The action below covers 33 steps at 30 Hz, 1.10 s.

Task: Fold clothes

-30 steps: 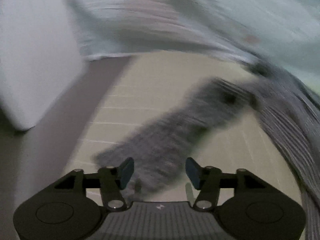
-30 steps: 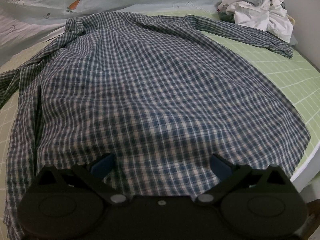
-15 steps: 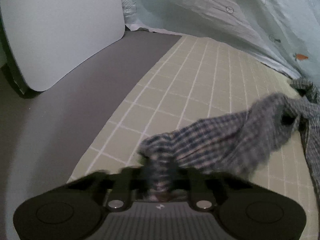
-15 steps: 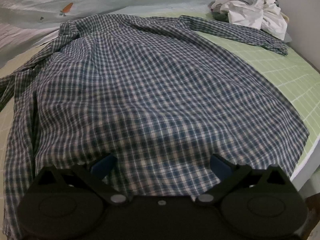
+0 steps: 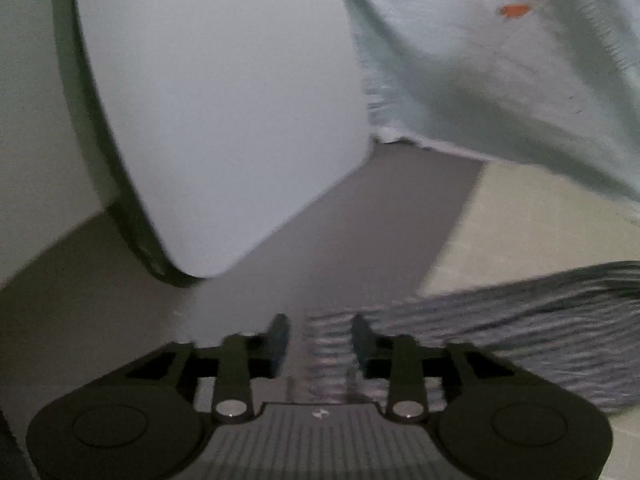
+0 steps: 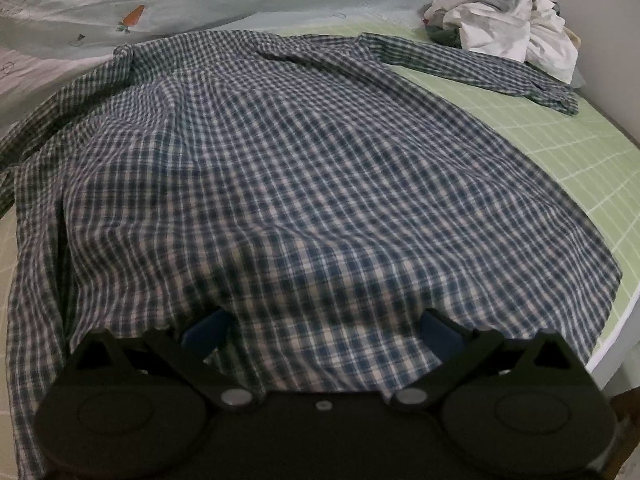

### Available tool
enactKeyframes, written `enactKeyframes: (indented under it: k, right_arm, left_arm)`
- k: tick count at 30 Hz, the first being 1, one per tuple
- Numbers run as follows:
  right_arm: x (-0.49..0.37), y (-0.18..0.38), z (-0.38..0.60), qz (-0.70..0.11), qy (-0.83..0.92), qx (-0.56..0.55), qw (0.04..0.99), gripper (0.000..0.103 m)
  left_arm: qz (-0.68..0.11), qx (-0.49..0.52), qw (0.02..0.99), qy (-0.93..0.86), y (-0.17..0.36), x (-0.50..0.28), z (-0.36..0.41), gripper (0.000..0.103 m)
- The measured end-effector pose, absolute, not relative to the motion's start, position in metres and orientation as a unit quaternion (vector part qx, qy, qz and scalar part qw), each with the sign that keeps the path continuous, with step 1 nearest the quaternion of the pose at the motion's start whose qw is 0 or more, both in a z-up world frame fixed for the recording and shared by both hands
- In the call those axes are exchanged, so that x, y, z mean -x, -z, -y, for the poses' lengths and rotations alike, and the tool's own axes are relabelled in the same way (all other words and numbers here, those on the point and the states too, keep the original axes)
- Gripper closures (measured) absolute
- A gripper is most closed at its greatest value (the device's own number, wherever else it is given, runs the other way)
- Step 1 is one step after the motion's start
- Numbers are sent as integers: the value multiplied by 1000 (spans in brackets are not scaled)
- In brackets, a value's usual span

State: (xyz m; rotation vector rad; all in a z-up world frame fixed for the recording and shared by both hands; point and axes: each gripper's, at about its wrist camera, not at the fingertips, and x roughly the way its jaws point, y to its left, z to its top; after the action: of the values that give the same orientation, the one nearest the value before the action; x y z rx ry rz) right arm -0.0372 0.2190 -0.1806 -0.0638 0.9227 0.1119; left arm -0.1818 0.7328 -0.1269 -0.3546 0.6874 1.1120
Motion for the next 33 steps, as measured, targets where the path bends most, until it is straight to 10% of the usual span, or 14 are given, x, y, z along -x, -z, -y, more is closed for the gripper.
enactKeyframes:
  k: [14, 33]
  right_arm:
    - [50, 177, -207, -433, -164, 86, 882, 0]
    - [-8, 174, -50, -407, -134, 78, 900, 0]
  left_arm:
    - [-419, 244, 859, -164, 149, 119, -524, 31]
    - [-464, 251, 822, -215, 171, 94, -385, 31]
